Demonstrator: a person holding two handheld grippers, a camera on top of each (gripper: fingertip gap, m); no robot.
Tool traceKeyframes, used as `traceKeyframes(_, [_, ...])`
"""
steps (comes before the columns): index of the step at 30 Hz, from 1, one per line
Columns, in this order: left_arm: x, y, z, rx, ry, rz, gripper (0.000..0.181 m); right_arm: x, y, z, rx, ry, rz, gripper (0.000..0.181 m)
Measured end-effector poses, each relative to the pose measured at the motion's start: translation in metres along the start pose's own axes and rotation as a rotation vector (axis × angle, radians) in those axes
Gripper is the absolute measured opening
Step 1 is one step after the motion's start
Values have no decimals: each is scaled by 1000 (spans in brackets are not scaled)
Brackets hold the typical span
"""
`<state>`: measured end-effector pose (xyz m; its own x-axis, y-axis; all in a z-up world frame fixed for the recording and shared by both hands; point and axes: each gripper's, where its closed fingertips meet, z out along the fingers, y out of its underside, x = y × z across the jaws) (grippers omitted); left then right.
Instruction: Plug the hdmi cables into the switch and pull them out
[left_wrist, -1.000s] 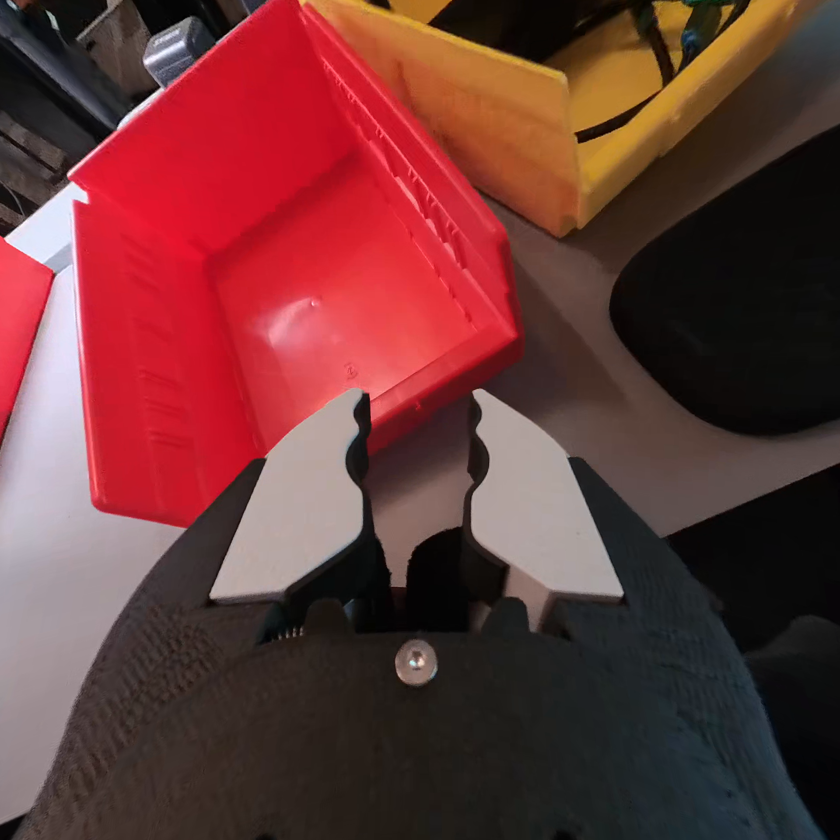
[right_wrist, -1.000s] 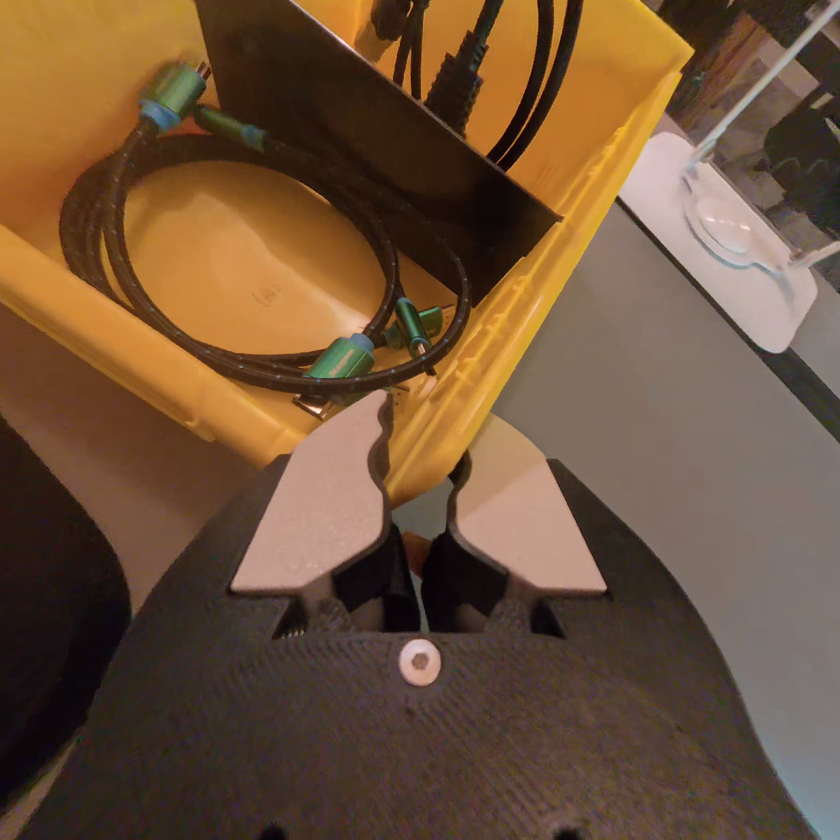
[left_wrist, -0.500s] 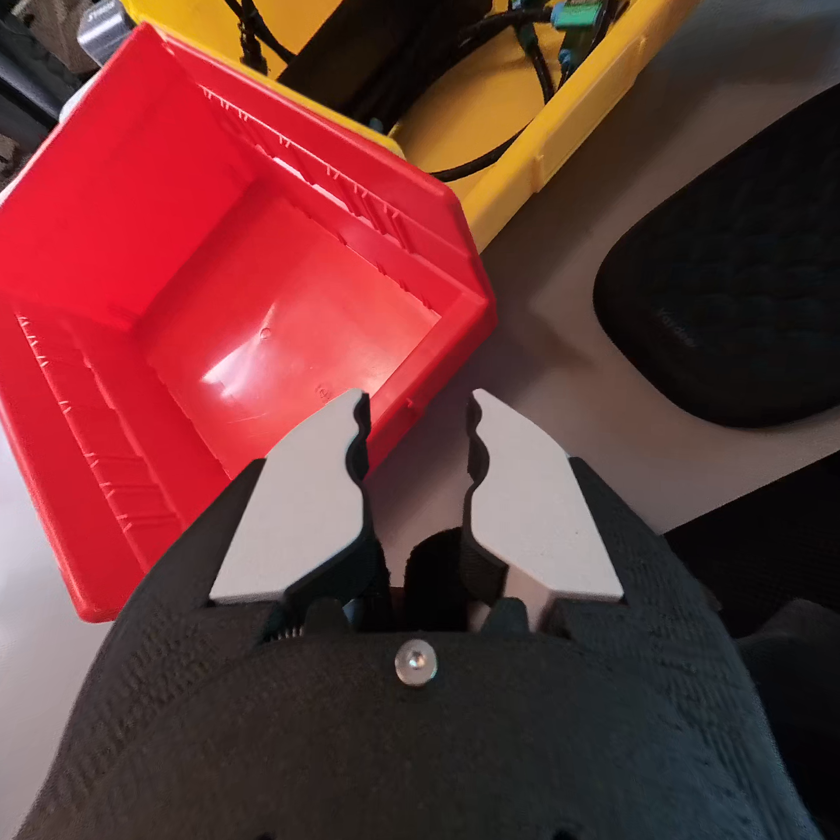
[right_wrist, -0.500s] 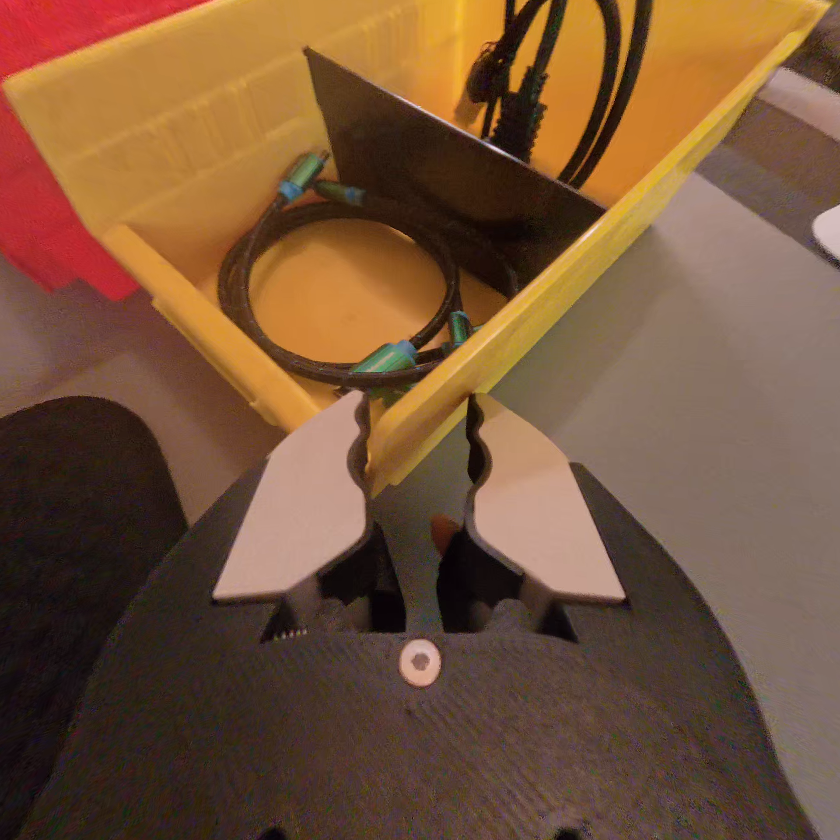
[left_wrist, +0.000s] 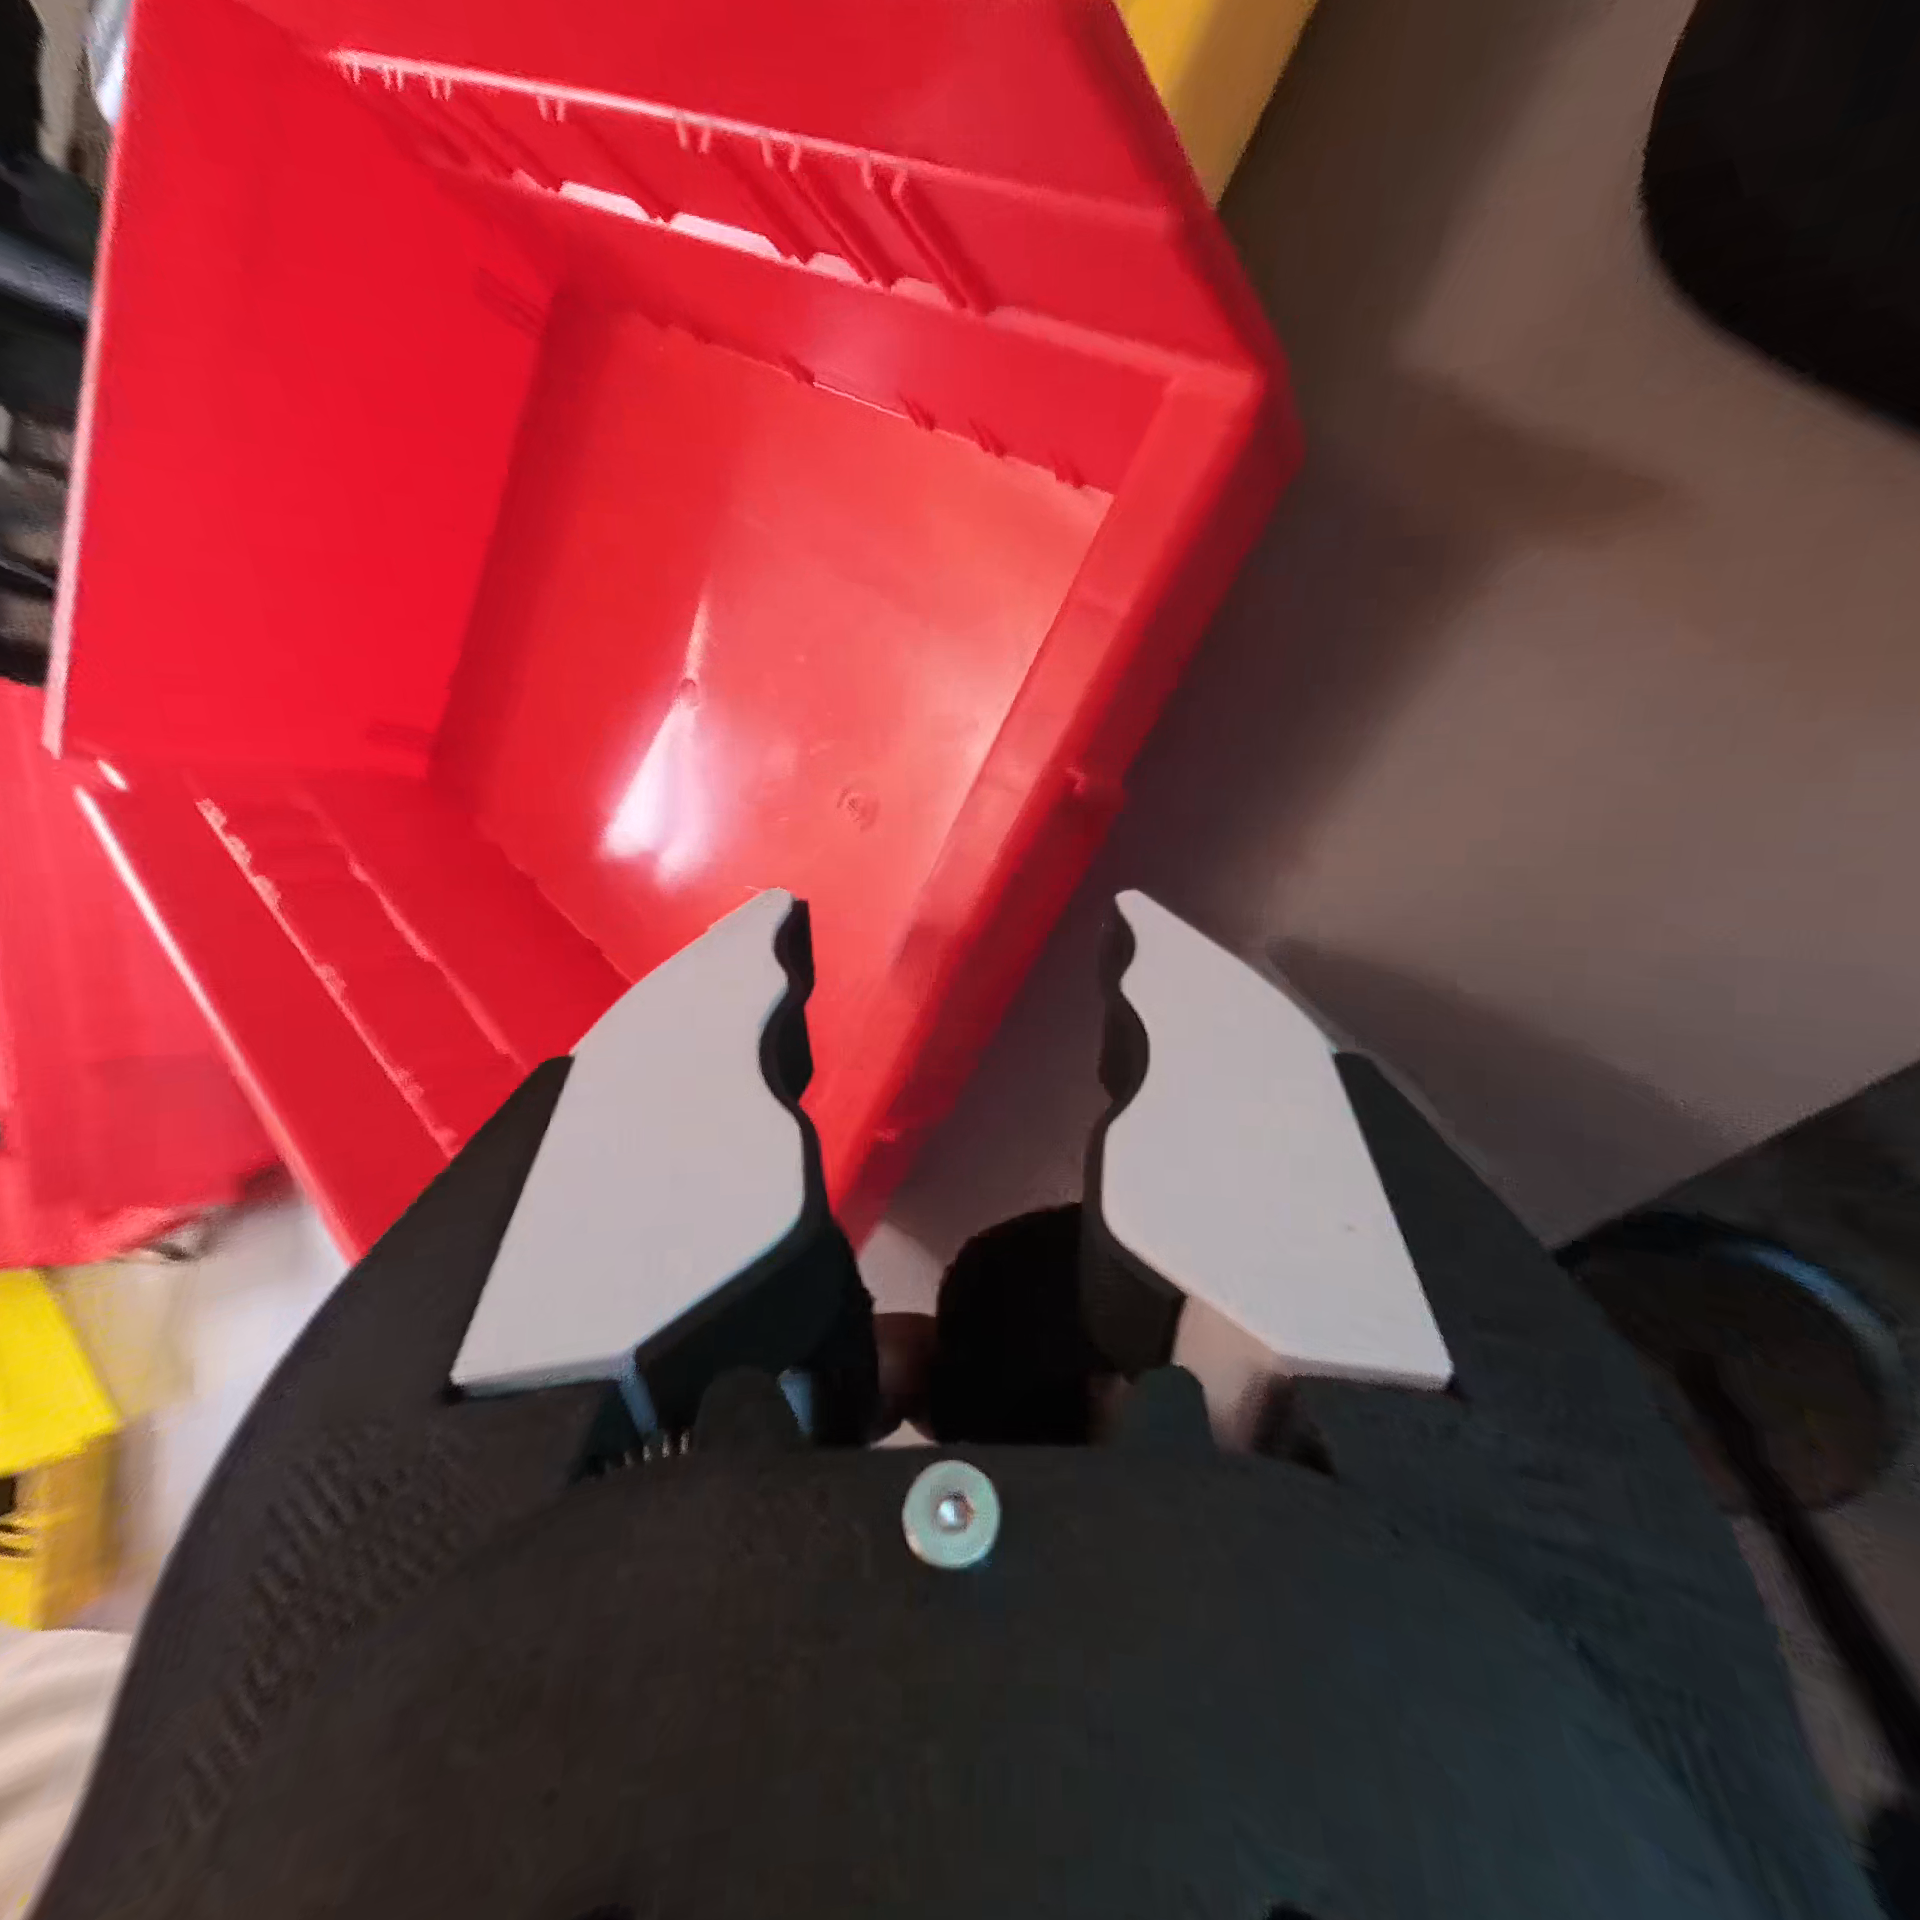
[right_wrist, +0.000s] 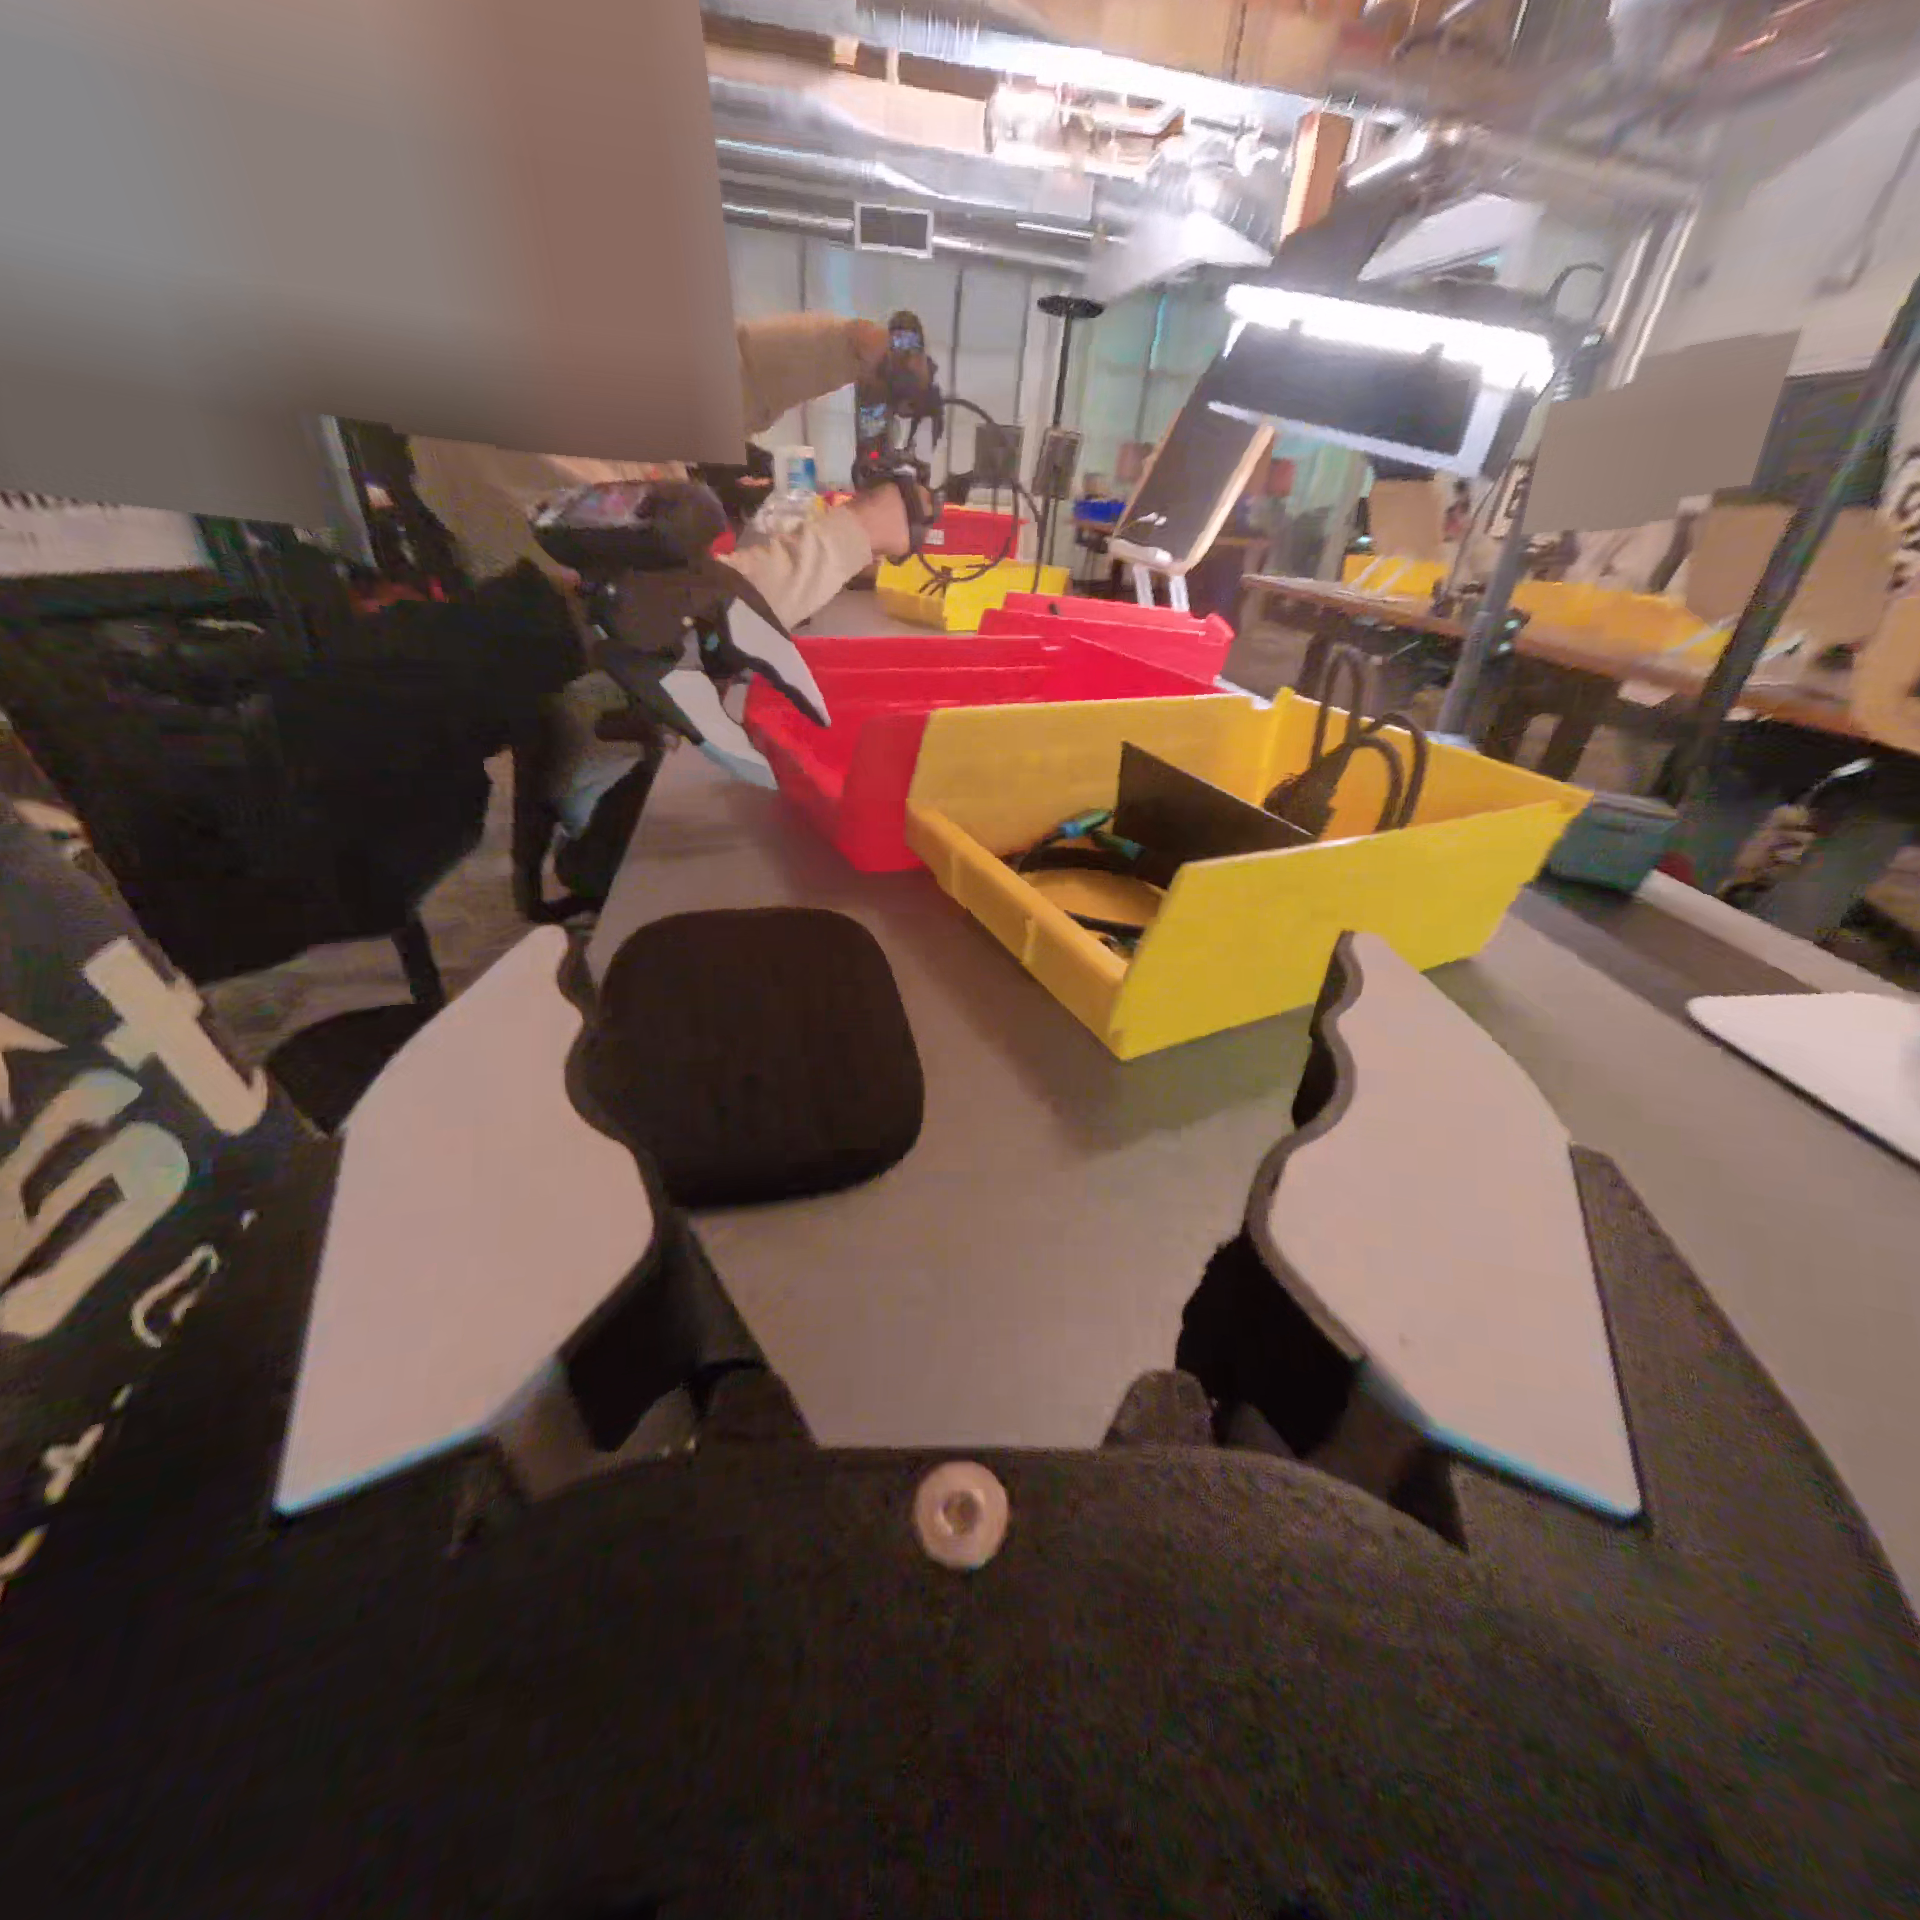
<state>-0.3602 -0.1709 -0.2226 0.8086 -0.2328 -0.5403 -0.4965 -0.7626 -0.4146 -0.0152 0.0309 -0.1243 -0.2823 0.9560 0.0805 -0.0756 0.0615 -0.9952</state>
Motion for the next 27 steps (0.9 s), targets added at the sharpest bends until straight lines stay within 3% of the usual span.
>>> traceKeyframes(1, [-2,1,4,-15,-2,58,53,-3,7,-14,-18,26,-29,131])
traceKeyframes(5, [-2,29,27,-228,56,254,48,-18,23,-59,12,103,-42,135])
traceKeyframes(8, [-6,32,37,-269,39,366,31,-12,-1,-87,256,202,-49,118])
traceKeyframes(11, [-13,31,37,-317,-124,428,30,2,-15,-111,412,271,46,111])
traceKeyframes(15, [-12,32,29,-341,-366,343,35,-2,-16,-110,449,221,115,107])
traceKeyframes(21, [-27,23,-14,-404,-715,333,31,-8,-17,-103,419,220,80,106])
traceKeyframes(27, [-40,-34,-70,-306,-842,348,29,-4,-19,-102,430,251,103,102])
